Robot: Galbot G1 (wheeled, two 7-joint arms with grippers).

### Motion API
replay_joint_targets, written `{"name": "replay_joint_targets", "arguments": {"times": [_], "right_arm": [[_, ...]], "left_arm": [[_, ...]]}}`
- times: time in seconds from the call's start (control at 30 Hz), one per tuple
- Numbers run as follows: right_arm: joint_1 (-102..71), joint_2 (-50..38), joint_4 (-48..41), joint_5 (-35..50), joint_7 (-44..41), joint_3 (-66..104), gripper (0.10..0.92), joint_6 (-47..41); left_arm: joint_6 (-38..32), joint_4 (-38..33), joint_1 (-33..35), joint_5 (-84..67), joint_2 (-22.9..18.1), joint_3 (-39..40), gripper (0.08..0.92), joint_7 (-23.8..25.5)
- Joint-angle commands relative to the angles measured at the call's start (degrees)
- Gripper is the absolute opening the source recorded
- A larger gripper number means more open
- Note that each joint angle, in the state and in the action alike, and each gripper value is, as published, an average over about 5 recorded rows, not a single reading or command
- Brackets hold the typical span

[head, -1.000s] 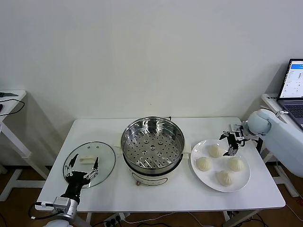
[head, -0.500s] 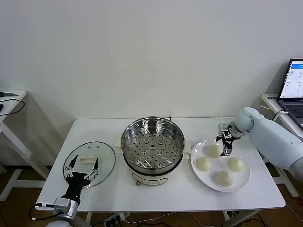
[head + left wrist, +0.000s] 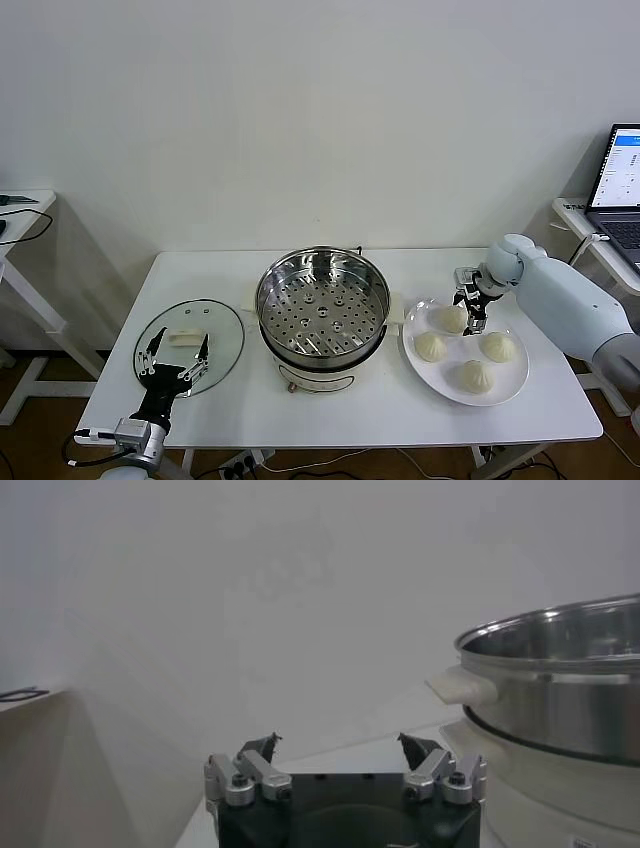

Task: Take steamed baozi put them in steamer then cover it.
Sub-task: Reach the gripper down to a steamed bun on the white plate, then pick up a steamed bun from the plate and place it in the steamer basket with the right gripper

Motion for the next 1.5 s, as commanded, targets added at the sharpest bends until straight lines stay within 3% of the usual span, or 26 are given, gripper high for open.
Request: {"name": "replay_joint_targets", "arguments": {"times": [0.03, 0.23, 0.53, 0.83, 1.03, 1.27, 1.5], "right_arm": [[-0.28, 0.62, -0.58, -0.9, 0.11, 0.57, 0.774, 0.2], [-0.25, 0.74, -0.45, -0.71, 0.12, 0.78, 0.67, 0.26], [0.9, -1.77, 2.72, 1.81, -0.25, -0.01, 0.67, 0.81], [16.78, -12.37, 19.6, 13.95, -1.93, -13.54, 0.67, 3.6], [34.46, -14.9, 33.0, 18.11, -4.09, -27.31, 0.67, 11.01], [49.5, -7.91, 39.84, 19.92, -4.73, -39.6, 0.67, 23.23], [52.86, 6.34, 37.17, 17.73, -4.15, -43.23, 0.67, 35.5]], "left_arm": [[-0.15, 0.07, 0.03, 0.15, -0.16, 0.25, 0.823, -0.09], [-0.18, 0.07, 0.11, 0.3, -0.41, 0.34, 0.823, -0.14], [-0.1, -0.35, 0.39, 0.35, -0.48, 0.3, 0.823, -0.31], [0.11, -1.44, 0.89, 0.34, -0.08, 0.15, 0.823, -0.68], [0.3, -1.92, 1.13, 0.34, 0.28, 0.15, 0.823, -0.76], [0.6, -2.26, 1.16, 0.28, 1.04, -0.12, 0.823, -0.66], [0.66, -2.2, 1.06, 0.07, 1.37, -1.17, 0.823, -0.3]]}}
